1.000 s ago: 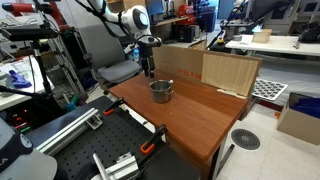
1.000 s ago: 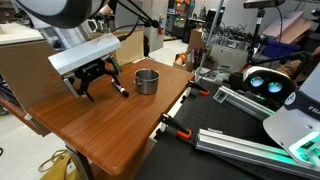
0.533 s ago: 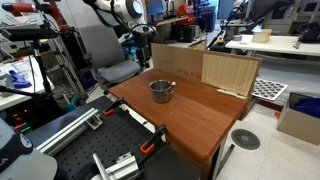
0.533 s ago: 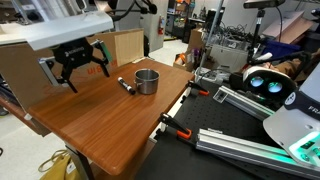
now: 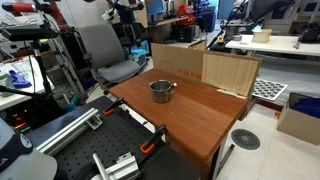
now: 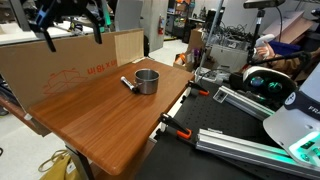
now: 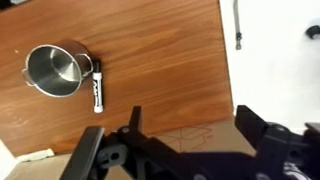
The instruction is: Remove the marker from the silver pot and put it on the table
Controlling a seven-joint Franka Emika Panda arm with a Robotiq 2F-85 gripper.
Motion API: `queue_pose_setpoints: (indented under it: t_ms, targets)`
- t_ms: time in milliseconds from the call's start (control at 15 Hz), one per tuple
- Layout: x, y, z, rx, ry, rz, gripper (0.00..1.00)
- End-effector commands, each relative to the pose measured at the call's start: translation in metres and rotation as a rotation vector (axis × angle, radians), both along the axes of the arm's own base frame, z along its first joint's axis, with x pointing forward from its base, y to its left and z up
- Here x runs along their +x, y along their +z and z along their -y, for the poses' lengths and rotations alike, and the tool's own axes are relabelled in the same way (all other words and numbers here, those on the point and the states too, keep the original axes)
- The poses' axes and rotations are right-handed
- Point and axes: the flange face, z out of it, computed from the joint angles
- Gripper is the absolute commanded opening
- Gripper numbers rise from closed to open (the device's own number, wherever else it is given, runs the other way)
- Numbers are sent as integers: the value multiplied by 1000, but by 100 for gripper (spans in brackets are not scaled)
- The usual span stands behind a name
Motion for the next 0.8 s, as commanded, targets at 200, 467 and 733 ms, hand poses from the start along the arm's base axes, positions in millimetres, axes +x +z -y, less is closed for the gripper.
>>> queue_pose_setpoints:
  t_ms: [200, 467, 733]
  targets:
    - [-27, 47, 16, 103, 9, 59, 100]
    - [-35, 46, 20, 116, 11, 64, 100]
    - [-35, 47, 20, 118, 11, 68, 100]
